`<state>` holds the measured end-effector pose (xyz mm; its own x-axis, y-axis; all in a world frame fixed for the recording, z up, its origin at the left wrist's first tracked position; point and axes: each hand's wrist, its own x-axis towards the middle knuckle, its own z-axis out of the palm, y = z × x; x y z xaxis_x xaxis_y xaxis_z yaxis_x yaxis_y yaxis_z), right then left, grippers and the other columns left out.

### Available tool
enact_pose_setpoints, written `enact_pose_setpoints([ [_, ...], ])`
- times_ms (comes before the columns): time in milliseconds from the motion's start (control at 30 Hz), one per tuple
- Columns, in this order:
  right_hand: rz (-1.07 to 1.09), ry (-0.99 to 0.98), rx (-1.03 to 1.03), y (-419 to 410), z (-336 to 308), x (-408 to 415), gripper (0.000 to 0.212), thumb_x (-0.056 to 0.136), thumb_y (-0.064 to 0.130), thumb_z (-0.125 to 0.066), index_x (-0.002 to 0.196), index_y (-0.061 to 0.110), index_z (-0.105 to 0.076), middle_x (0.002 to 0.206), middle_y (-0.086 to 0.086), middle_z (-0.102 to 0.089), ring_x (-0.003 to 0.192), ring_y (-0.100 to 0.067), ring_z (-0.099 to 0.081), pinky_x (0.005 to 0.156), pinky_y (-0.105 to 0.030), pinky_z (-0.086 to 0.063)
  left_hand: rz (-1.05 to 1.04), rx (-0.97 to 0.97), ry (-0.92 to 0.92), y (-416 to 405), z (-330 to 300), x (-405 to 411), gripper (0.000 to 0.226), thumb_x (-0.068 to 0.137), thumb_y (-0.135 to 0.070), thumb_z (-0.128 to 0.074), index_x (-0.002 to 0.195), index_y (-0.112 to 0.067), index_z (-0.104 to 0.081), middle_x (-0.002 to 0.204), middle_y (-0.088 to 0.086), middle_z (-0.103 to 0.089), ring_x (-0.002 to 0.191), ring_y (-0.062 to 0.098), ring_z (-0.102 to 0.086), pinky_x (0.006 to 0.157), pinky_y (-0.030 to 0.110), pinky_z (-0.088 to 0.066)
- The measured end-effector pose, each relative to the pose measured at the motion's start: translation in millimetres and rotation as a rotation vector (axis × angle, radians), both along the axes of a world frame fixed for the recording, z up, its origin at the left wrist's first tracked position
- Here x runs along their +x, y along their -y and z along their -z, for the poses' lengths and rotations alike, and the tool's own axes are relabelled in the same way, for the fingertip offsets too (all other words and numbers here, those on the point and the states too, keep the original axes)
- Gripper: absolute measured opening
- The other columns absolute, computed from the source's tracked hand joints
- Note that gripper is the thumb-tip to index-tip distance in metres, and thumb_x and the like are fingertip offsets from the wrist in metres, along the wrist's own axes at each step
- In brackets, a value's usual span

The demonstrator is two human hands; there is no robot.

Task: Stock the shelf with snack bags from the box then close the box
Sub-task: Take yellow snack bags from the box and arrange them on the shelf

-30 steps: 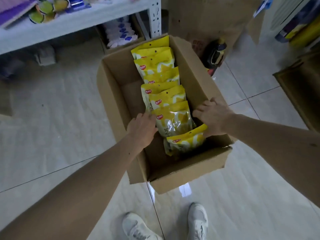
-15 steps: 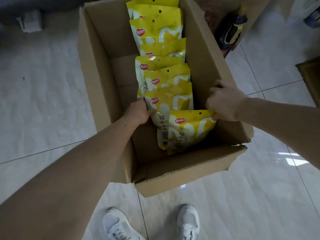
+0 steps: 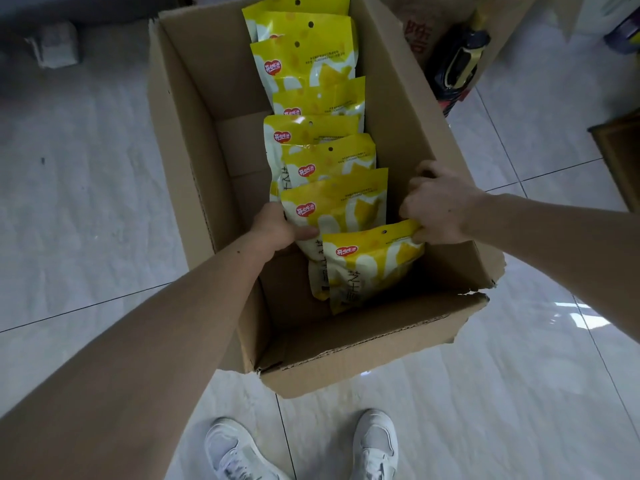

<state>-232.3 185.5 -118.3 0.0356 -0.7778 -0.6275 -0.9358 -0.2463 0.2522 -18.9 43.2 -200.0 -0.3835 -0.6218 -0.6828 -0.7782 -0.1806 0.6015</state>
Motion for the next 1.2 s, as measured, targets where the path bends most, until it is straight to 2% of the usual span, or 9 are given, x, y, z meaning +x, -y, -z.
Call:
enact_pose_setpoints([
  [100,-0.017,0.047,0.059,2.8,-12.0,1.3,0.032,0.089,0.047,-0.046,0.109,0.027,-0.061,0.110,0.004,-0.062,0.117,-0.018,-0.048,0.112,-0.040,-0.022,-0.016,0.040,-0.060,4.1,-16.1,4.3,0.039,0.074,-0.017,-0.082,0.110,-0.012,-0.066,0.110,0.003,-0.069,0.104,0.021,-0.063,0.082,0.038,-0.055],
  [200,-0.011,0.108,0.105,7.1,-31.1,7.3,0.036,0.091,0.045,-0.047,0.116,0.021,-0.059,0.117,0.001,-0.058,0.116,-0.020,-0.046,0.104,-0.039,-0.036,-0.010,0.086,-0.136,10.1,-45.8,5.5,0.029,0.083,-0.013,-0.074,0.110,-0.013,-0.066,0.111,0.005,-0.069,0.103,0.019,-0.064,0.085,0.040,-0.055],
  [367,0.212,0.280,0.110,23.1,-85.3,16.1,0.026,0.093,0.035,-0.052,0.110,0.016,-0.053,0.105,-0.003,-0.058,0.093,-0.023,-0.056,0.080,-0.041,-0.052,0.020,0.060,-0.225,27.2,-107.1,10.8,0.023,0.089,-0.013,-0.067,0.113,-0.012,-0.065,0.112,0.009,-0.069,0.099,0.020,-0.067,0.084,0.041,-0.057],
  [567,0.278,0.322,0.034,47.9,-175.3,20.0,0.020,0.094,0.034,-0.054,0.104,0.018,-0.045,0.081,0.006,-0.045,0.088,-0.025,-0.055,0.079,-0.042,-0.050,-0.031,-0.067,-0.261,67.1,-204.0,22.8,0.023,0.091,-0.016,-0.066,0.113,-0.010,-0.063,0.115,0.009,-0.068,0.102,0.023,-0.065,0.083,0.041,-0.056],
  [700,0.278,0.304,-0.036,68.1,-251.8,26.6,0.034,0.095,0.031,-0.055,0.125,0.017,-0.044,0.080,0.010,-0.044,0.084,-0.019,-0.048,0.067,-0.030,-0.037,-0.038,-0.122,-0.320,94.1,-286.0,35.0,0.027,0.091,-0.014,-0.064,0.117,-0.005,-0.062,0.115,0.013,-0.068,0.104,0.028,-0.066,0.088,0.047,-0.055],
  [800,0.314,0.290,-0.097,82.4,-311.2,35.0,0.018,0.095,0.029,-0.055,0.107,0.019,-0.047,0.075,0.011,-0.037,0.080,-0.014,-0.041,0.059,-0.027,-0.033,-0.042,-0.152,-0.401,110.2,-355.7,45.6,0.028,0.092,-0.011,-0.063,0.119,-0.003,-0.062,0.114,0.013,-0.068,0.100,0.027,-0.067,0.082,0.041,-0.057],
  [967,0.337,0.320,-0.202,101.2,-406.7,61.0,0.010,0.091,0.024,-0.057,0.091,0.020,-0.048,0.081,0.006,-0.045,0.079,-0.017,-0.044,0.066,-0.029,-0.038,-0.021,-0.235,-0.491,133.0,-469.9,74.1,0.026,0.092,-0.009,-0.063,0.117,-0.002,-0.062,0.111,0.014,-0.069,0.097,0.028,-0.069,0.077,0.042,-0.060],
  [1067,0.340,0.327,-0.257,109.3,-463.7,87.4,0.015,0.093,0.019,-0.052,0.081,0.023,-0.044,0.078,0.005,-0.046,0.072,-0.015,-0.047,0.068,-0.032,-0.040,-0.051,-0.259,-0.530,139.9,-535.4,94.5,0.025,0.092,-0.009,-0.062,0.117,-0.003,-0.062,0.109,0.011,-0.069,0.087,0.021,-0.070,0.065,0.030,-0.060],
  [1200,0.341,0.358,-0.379,121.2,-530.3,116.1,0.005,0.095,0.014,-0.047,0.099,0.017,-0.047,0.087,-0.003,-0.055,0.083,-0.025,-0.055,0.073,-0.040,-0.047,-0.035,-0.316,-0.540,149.2,-615.8,126.5,0.025,0.093,-0.011,-0.062,0.117,-0.003,-0.062,0.110,0.013,-0.069,0.091,0.025,-0.069,0.076,0.039,-0.059],
])
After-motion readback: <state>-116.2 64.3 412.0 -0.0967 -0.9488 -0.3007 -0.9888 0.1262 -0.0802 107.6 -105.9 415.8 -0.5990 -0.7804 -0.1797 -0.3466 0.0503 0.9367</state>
